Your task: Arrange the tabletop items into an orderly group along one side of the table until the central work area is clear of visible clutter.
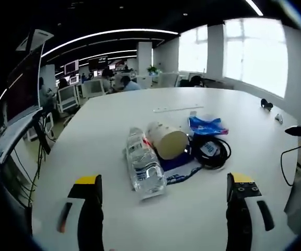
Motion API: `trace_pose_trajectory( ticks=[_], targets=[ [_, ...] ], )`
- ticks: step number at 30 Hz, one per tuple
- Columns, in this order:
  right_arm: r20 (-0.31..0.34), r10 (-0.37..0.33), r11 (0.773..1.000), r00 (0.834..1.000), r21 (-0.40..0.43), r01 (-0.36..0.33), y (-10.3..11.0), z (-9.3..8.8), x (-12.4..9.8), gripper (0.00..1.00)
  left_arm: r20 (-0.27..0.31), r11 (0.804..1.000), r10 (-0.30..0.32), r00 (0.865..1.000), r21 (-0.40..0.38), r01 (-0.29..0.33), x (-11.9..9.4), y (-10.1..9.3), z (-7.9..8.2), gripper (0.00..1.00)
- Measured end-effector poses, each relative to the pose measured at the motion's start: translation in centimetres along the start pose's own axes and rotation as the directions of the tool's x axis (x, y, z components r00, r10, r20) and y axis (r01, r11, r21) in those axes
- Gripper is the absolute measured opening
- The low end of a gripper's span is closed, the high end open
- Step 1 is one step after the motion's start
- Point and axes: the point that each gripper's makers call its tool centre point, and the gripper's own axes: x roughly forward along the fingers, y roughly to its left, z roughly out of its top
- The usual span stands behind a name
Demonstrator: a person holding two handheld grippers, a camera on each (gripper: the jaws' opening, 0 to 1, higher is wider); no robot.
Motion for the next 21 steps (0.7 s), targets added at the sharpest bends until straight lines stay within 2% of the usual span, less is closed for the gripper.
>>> trace_pose_trajectory(
  ticks=[5,9,21],
  targets=[
    [-0.012,-0.011,1.0,1.0,-0.011,0.01,-0.1,0.0,0.3,0.97,-0.035,0.999,-0.014,0.999,-0.051,0.012,1.7,0.6,-1.1,0.98],
    [-0.013,-0.013,1.0,1.0,-0.021,0.013,-0.2,0.5,0.8,0.97,-0.034,0.996,-0.012,0.999,-0.089,0.008,2.5,1.5,-1.2,0.97],
    [-0.012,-0.023,0.996,1.0,-0.089,0.022,-0.6,2.3,2.6,0.96,-0.061,0.993,0.022,0.998,-0.111,-0.029,4.5,3.6,-1.6,0.9]
  ],
)
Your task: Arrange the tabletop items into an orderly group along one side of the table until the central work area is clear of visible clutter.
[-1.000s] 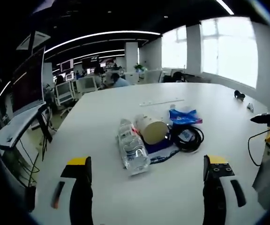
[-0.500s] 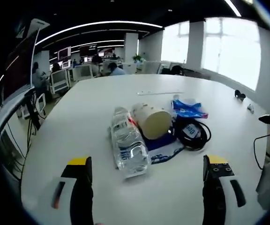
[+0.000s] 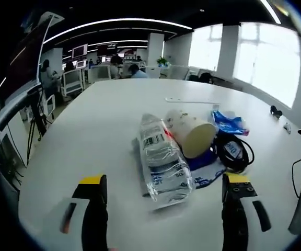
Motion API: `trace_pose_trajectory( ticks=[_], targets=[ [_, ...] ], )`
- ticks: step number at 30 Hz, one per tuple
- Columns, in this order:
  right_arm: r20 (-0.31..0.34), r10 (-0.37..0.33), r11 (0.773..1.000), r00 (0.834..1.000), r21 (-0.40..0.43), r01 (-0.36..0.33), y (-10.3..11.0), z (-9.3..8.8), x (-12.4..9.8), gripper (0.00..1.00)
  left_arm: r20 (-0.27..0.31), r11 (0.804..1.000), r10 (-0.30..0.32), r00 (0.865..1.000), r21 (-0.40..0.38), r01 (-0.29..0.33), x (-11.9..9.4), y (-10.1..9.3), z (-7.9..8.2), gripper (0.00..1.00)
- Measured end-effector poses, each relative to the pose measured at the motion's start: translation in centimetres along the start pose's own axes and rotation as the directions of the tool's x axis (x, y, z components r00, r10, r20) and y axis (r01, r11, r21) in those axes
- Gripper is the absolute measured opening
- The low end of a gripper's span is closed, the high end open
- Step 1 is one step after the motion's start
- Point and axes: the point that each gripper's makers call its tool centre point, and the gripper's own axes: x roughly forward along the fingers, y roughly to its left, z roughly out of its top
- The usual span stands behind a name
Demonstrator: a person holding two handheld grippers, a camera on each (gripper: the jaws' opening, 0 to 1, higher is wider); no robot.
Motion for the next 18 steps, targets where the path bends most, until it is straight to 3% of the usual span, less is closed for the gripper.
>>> trace_pose_trajectory(
  ticks=[13,18],
  targets=[
    [0.024,0.064,0.996,0.998,-0.068,-0.063,1.3,4.0,4.9,0.95,-0.014,1.0,0.015,1.0,0.014,-0.015,1.8,0.7,0.0,0.78],
    [-0.005,0.092,0.991,0.996,-0.092,-0.092,1.9,4.0,6.5,0.94,-0.019,1.0,0.017,1.0,0.006,-0.017,2.0,0.9,-0.1,0.74]
  ],
)
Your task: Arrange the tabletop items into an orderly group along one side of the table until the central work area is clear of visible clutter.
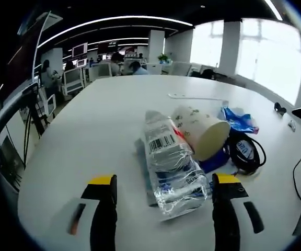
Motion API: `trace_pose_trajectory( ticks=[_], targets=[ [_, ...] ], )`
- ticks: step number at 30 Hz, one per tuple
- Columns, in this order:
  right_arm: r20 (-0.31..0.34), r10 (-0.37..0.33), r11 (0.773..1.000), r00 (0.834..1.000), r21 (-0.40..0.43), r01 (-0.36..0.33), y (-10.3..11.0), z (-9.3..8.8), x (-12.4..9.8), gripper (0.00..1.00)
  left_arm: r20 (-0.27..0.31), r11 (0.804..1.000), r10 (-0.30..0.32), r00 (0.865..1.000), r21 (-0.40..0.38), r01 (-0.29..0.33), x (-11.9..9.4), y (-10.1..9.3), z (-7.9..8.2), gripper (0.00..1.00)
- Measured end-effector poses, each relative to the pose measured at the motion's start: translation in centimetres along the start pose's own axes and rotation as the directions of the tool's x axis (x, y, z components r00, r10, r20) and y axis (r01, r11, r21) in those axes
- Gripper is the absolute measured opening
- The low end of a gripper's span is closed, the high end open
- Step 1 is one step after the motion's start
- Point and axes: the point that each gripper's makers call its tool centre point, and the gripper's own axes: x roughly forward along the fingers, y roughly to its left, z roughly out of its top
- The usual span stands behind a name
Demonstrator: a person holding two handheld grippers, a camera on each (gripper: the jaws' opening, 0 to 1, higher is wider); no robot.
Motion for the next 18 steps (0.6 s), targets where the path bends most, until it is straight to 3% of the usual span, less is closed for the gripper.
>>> trace_pose_trajectory(
  ticks=[9,15,18],
  targets=[
    [-0.022,0.076,0.996,0.997,-0.049,-0.077,1.4,2.0,4.0,0.93,-0.003,1.0,-0.018,1.0,0.02,0.018,0.2,-0.9,-0.1,0.63],
    [-0.029,0.146,0.987,0.989,-0.056,-0.147,3.3,4.5,7.9,0.91,0.002,0.996,-0.065,0.998,0.057,0.065,0.2,-2.1,-0.1,0.48],
    [-0.024,0.178,0.982,0.984,-0.054,-0.179,4.4,5.6,9.7,0.89,0.001,0.997,-0.052,0.999,0.059,0.051,0.2,-2.0,-0.1,0.48]
  ],
)
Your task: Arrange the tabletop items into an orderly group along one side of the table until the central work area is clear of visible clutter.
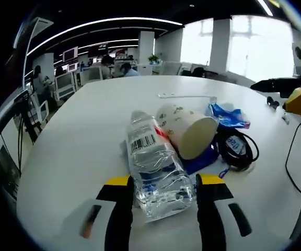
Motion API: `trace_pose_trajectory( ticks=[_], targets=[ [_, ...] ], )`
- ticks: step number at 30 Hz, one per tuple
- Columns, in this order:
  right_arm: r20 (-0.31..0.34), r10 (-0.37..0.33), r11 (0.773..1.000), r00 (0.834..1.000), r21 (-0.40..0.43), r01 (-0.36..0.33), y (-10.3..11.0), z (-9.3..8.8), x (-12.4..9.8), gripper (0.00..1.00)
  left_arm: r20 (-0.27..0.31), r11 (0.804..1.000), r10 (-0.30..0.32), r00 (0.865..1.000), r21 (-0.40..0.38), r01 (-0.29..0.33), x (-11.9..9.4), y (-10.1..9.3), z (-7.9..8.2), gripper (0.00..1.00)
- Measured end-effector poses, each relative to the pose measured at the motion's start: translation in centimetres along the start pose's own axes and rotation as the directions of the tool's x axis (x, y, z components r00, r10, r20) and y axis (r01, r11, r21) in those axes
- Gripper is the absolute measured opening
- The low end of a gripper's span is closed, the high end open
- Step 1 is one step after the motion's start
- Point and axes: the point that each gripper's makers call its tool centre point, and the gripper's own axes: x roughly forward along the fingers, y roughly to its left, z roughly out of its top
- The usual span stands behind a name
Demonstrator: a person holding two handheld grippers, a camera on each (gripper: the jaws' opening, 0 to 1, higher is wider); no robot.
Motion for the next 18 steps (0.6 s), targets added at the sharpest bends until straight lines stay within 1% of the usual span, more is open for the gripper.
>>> trace_pose_trajectory(
  ticks=[3,4,6,9,10,12,13,16,17,18],
  targets=[
    [-0.008,0.031,0.999,0.999,0.026,-0.031,0.6,0.8,2.1,0.88,0.003,1.0,0.001,1.0,-0.007,-0.001,0.0,0.0,-0.1,0.47],
    [-0.009,0.048,0.998,0.999,0.044,-0.048,1.0,1.2,3.0,0.87,0.002,1.0,0.001,1.0,-0.022,-0.001,0.0,0.1,-0.1,0.47],
    [-0.001,0.067,0.996,0.998,0.061,-0.067,1.5,1.9,4.3,0.87,-0.005,0.999,0.001,1.0,-0.032,-0.001,0.0,0.1,-0.2,0.47],
    [0.002,0.079,0.994,0.997,0.077,-0.079,2.0,2.5,6.3,0.86,-0.013,1.0,0.002,1.0,-0.029,-0.003,0.0,0.1,-0.2,0.47],
    [0.002,0.082,0.993,0.997,0.082,-0.082,2.1,2.6,6.6,0.85,-0.015,1.0,0.004,1.0,-0.028,-0.004,0.0,0.1,-0.3,0.47],
    [-0.004,0.108,0.987,0.994,0.122,-0.107,2.5,2.9,8.2,0.84,-0.02,1.0,0.005,1.0,-0.029,-0.005,0.0,0.1,-0.3,0.47],
    [-0.005,0.11,0.986,0.994,0.128,-0.108,2.5,2.9,8.5,0.83,-0.023,0.999,0.007,1.0,-0.043,-0.008,0.0,0.1,-0.3,0.46],
    [-0.024,0.121,0.978,0.992,0.172,-0.115,2.5,3.0,10.3,0.81,-0.032,0.999,0.012,0.999,-0.043,-0.013,0.1,0.1,-0.4,0.46],
    [-0.024,0.125,0.974,0.992,0.195,-0.118,2.4,3.1,10.6,0.8,-0.032,0.999,0.012,0.999,-0.043,-0.014,0.0,0.1,-0.4,0.46],
    [-0.018,0.126,0.964,0.992,0.24,-0.118,2.3,3.3,11.2,0.8,-0.032,0.999,0.013,0.999,-0.044,-0.014,0.0,0.2,-0.4,0.46]
  ],
)
